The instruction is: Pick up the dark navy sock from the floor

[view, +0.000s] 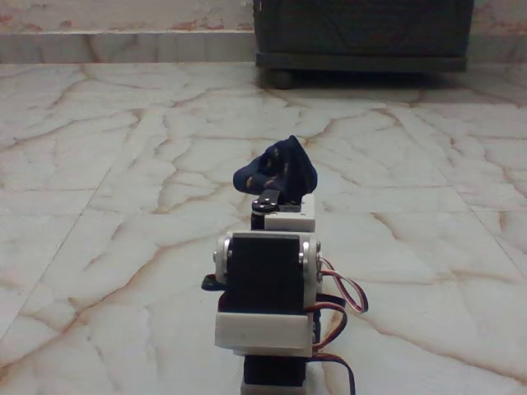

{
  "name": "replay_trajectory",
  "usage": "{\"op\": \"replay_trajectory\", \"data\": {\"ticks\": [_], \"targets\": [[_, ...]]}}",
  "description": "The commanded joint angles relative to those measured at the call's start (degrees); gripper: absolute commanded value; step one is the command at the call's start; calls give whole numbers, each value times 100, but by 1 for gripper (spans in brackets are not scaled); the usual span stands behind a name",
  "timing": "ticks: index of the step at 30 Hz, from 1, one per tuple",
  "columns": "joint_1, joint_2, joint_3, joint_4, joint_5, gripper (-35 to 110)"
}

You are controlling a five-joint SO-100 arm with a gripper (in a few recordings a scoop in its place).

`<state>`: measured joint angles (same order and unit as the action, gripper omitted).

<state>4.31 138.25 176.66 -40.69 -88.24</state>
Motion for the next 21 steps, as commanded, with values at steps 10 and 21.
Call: {"op": "replay_trajectory", "data": {"ticks": [10,21], "targets": [[-35,149,-9,79,-123,0],[-44,149,-9,88,-97,0]]}}
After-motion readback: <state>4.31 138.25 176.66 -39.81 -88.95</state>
